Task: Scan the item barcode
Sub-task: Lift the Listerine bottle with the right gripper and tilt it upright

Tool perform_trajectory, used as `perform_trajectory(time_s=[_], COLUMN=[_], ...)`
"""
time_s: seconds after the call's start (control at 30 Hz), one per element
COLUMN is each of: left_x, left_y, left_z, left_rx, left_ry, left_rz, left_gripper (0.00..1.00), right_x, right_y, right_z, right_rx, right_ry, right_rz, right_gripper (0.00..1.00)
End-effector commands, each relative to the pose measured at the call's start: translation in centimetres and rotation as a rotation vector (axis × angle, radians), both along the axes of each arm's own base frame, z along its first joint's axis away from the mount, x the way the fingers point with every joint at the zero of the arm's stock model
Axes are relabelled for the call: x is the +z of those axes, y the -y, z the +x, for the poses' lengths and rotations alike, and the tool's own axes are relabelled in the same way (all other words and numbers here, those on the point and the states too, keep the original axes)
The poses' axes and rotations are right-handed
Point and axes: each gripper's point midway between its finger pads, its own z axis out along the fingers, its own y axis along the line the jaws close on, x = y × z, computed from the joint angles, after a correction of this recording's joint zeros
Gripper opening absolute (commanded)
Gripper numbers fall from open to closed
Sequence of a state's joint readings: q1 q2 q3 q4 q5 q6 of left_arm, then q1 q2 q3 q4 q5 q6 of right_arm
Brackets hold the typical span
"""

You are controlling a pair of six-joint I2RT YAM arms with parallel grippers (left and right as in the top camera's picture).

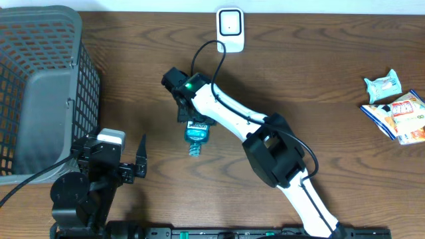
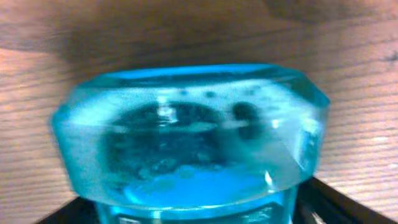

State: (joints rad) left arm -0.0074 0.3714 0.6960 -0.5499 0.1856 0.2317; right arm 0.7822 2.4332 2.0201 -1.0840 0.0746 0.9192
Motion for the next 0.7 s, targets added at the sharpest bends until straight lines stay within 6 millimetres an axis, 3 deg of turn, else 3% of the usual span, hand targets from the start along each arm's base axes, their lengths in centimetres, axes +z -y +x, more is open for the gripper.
perform_trajectory(time_s=[0.0,0.17,0.3,0.67], left_x=[0.4,0.4,0.4,0.4], left_y=[0.2,0.2,0.2,0.2], left_z=[0.0,0.0,0.0,0.0], left_rx=[-0.010,-0.010,-0.010,-0.010], left_ry=[0.009,0.009,0.009,0.009], left_rz=[-0.013,-0.013,-0.013,-0.013], left_gripper=[0.98,0.98,0.98,0.98], right_x=[-6.1,-6.1,-6.1,-7.7], right_y=[2.4,1.8,1.4,2.6], right_z=[-3.1,-4.6,-5.1,-5.1], right_rx=[-0.008,0.003,0.011,-0.024], right_ry=[-0.182,-0.191,-0.183,-0.195], right_rz=[-0.085,-0.114,-0.122,-0.167], right_gripper=[0.86,0.91,0.88,0.57])
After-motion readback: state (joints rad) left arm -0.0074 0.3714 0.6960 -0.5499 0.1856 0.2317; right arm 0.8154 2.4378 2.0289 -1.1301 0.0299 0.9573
